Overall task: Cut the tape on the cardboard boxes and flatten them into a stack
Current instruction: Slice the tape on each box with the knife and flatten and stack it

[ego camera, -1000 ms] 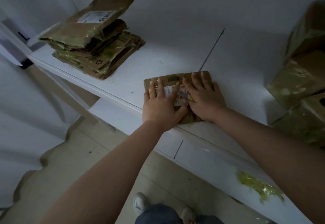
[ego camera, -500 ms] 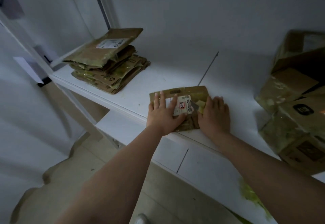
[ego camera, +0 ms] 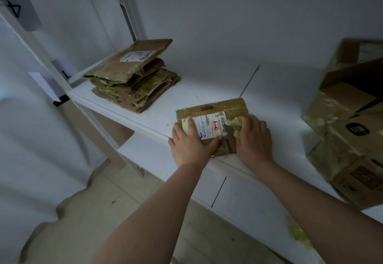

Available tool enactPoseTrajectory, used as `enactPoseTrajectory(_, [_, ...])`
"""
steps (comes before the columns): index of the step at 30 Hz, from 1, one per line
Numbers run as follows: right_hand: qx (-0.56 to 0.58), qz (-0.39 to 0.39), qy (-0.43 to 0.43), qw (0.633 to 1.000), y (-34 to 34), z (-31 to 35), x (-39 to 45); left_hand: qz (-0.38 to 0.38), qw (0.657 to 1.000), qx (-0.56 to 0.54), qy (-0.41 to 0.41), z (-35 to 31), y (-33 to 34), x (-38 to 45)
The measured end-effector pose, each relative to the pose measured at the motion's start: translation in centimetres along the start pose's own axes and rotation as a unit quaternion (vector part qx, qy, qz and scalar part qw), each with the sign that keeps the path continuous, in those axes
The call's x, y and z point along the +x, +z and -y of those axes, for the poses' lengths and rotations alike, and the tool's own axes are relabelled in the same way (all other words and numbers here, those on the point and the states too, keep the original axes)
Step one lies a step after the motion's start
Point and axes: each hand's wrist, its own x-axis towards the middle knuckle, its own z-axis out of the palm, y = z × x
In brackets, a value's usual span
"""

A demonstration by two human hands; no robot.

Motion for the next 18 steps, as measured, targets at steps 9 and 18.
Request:
enactPoseTrajectory(9, [0.003, 0.011, 0.049, 0.999, -0.3, 0.4, 0.1, 0.055, 0.989, -0.127, 0.059, 1.1, -5.0, 1.4])
enactPoseTrajectory(18, [0.043, -0.047, 0.118, 0.991, -0.7, 2.4, 1.6, -0.034, 0.978, -0.189, 0.078, 1.7, -8.5, 2.7])
